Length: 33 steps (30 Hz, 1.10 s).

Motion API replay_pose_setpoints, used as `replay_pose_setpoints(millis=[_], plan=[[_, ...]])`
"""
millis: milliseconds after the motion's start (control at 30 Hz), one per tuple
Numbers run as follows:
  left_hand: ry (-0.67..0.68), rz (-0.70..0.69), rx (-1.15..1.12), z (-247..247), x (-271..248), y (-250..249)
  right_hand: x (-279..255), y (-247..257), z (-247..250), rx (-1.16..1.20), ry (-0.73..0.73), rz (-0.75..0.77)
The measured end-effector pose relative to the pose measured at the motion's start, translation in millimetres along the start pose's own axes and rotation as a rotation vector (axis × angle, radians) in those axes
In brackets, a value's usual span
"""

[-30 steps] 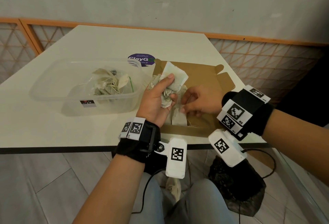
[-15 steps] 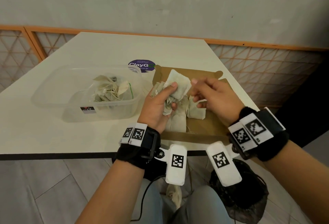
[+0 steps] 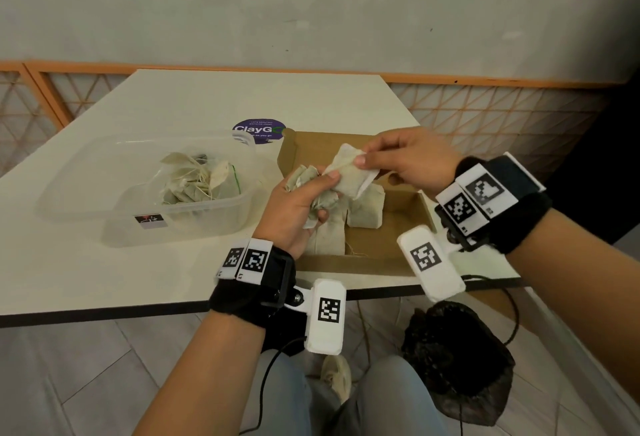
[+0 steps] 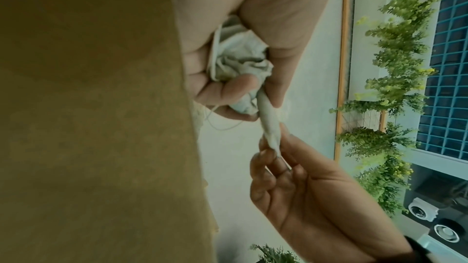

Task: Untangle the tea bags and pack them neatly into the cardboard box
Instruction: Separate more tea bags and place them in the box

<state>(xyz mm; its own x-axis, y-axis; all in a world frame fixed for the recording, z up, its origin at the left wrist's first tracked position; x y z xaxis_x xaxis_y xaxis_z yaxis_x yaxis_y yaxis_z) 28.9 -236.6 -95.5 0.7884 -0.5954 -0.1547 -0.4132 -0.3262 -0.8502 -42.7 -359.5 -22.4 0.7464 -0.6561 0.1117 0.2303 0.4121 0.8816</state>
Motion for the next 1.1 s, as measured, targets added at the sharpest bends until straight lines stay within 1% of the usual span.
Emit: replay_pose_setpoints(millis=[67,100,233,300,500,567,700,833,1100], plan=[[-0.008,-0.013,-0.017,0.7,0.3,-2.5,7.4,2.8,18.7,-0.138,-0.050,0.040],[-0.013,-0.018,-0.024,1.1,0.5,-3.1,10.0,2.0,25.1,-0.219,-0.050,0.053],[-0.033,-0.015,-0.040,2.6,1.6,-1.9,13.6,-17.2,35.3,-0.590,0.024,0.081],[-0.019,-0.014,-0.052,1.4,2.3,-1.9,11.1,-27.5,35.1,-0.674,0.076,0.080],[0.001,-0.013,-0.073,1.0,4.4,-2.1,7.2,-38.3,28.2,-0.706,0.210,0.065],[0.007,-0.015,-0.078,0.7,4.5,-1.9,9.6,-45.3,23.5,-0.743,0.230,0.055],[0.008,-0.014,-0.085,1.2,4.6,-1.6,20.2,-54.6,23.9,-0.786,0.158,0.042],[0.011,-0.014,-0.078,1.2,5.3,-1.3,22.7,-49.2,24.8,-0.809,0.083,0.068],[0.022,-0.016,-0.080,0.6,5.8,-1.5,24.3,-43.9,24.1,-0.829,0.066,0.119]])
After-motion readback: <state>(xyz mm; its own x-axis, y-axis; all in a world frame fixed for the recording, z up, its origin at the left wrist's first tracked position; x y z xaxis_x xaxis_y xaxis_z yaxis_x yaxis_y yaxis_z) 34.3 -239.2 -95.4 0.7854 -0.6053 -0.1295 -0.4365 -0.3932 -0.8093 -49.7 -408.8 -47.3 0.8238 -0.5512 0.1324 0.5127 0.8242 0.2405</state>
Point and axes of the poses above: each hand's wrist, its own x-axis towards the middle knuckle, its own z-axis out of the back of the hand, y = z × x, the point moved 9 cm from there along x, towards the middle knuckle, and after that the axes turned 11 degrees about -y, right-handed, at the moved point
